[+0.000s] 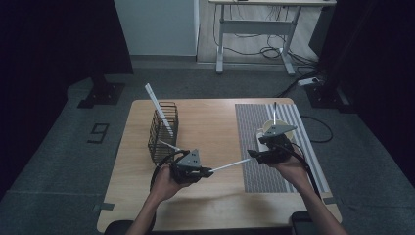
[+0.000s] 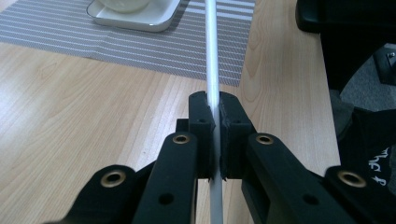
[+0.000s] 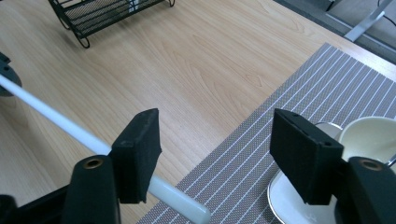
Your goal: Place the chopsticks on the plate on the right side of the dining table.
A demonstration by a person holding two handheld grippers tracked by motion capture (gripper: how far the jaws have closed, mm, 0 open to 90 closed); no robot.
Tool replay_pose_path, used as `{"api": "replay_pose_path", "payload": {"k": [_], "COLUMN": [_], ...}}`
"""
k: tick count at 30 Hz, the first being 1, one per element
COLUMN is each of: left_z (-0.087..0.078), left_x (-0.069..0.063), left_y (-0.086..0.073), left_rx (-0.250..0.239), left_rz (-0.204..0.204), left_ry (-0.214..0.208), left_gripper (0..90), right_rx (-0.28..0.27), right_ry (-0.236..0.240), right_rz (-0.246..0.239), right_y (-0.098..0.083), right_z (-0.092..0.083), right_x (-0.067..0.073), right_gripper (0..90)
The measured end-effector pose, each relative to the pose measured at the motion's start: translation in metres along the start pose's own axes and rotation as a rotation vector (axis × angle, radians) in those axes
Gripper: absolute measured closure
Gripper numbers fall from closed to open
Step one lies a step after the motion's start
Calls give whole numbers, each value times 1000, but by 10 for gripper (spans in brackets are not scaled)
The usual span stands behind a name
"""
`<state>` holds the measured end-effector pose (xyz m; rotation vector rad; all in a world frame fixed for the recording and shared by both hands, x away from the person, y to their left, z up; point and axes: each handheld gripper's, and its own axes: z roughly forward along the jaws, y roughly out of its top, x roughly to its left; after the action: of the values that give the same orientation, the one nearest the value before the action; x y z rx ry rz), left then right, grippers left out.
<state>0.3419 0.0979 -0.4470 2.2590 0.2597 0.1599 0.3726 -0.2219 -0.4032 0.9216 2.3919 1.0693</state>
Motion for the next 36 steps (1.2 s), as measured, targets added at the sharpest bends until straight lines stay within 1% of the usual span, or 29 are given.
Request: {"api": "replay_pose_path", "payload": {"k": [3,7,11,12,13,16,19,21,22,25,30,33,36], "left_z": [0,0,-1,-1,-1,-1,-1,-1,-1,-1,1,-1,-3], "left_x": [2,4,4,3,3,3,3,3,3,3,2,2,2], "left_y": [0,1,3,4,5,6,7,7,6,6,6,6,5], "left_rx": [5,3,1,4,5,7,9,9,6,15,16,2,-17], "left_rz": [-4,-14,-14,-14,-9,-8,-5,-5,-7,0,11,18,20], "left_ry": [-1,-4,-13,-13,-16,-23,-27,-28,-30,-32,-31,-8,26], "left_gripper": [860,860,860,860,860,860,860,860,860,860,856,838,807], "right_rx": [-2,3,19,25,30,71,104,113,118,136,174,189,194], "right_ry": [32,81,149,167,176,174,176,172,180,188,195,215,240], "right_rz": [-23,-64,-100,-119,-137,-185,-243,-259,-260,-274,-314,-324,-328], "right_y": [2,5,6,6,7,8,9,9,9,9,9,10,11], "right_z": [-3,-4,1,3,5,10,14,15,16,17,17,15,12], "right_x": [2,10,20,22,25,33,39,40,41,41,43,43,43], "right_gripper": [281,243,193,188,198,293,424,491,521,565,619,655,692]}}
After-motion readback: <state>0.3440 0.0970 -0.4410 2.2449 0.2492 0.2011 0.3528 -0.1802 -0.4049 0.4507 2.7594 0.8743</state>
